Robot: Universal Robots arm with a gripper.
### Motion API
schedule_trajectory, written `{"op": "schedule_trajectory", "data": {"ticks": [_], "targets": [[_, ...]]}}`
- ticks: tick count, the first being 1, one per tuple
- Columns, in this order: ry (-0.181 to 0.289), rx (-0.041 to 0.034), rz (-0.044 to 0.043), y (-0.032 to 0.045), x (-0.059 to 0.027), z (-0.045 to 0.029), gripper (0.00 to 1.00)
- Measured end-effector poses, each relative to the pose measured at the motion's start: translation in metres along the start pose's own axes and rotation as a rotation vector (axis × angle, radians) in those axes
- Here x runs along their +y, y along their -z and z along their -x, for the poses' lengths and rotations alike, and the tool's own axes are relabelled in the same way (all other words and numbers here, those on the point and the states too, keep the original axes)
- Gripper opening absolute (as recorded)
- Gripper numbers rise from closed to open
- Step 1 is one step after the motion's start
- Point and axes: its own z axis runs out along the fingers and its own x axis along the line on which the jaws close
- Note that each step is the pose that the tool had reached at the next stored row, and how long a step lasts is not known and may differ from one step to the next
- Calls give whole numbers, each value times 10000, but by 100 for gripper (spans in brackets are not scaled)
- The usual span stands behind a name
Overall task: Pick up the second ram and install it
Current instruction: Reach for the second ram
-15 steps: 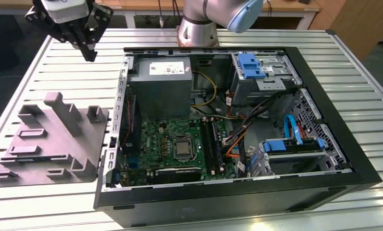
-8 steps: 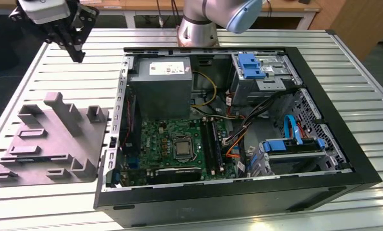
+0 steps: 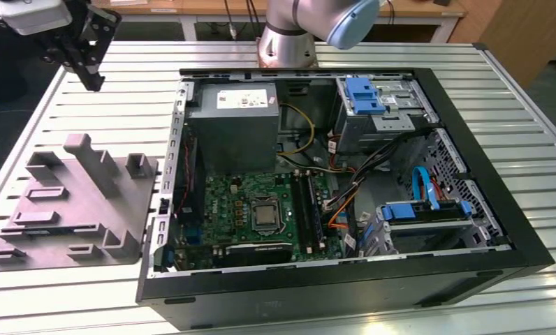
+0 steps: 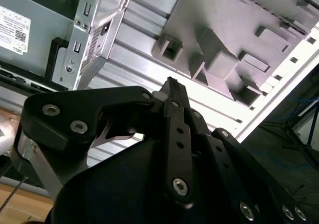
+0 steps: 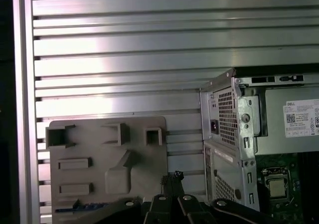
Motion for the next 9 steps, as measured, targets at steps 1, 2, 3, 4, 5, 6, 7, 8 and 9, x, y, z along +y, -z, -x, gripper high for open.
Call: {"op": "schedule_trajectory", "data": {"ticks": [1, 2, 3, 4, 5, 6, 7, 8, 9], "targets": [[0, 0, 0, 1, -2, -29, 10], [1, -1, 1, 1, -5, -58, 10], [1, 0, 1, 2, -7, -86, 10], [1, -1, 1, 3, -10, -115, 10], [0, -1, 1, 3, -12, -143, 10], [0, -1, 1, 4, -14, -170, 10], [0, 0, 0, 6, -16, -195, 10], [0, 0, 0, 6, -18, -220, 10], [0, -1, 1, 7, -21, -243, 10]]}}
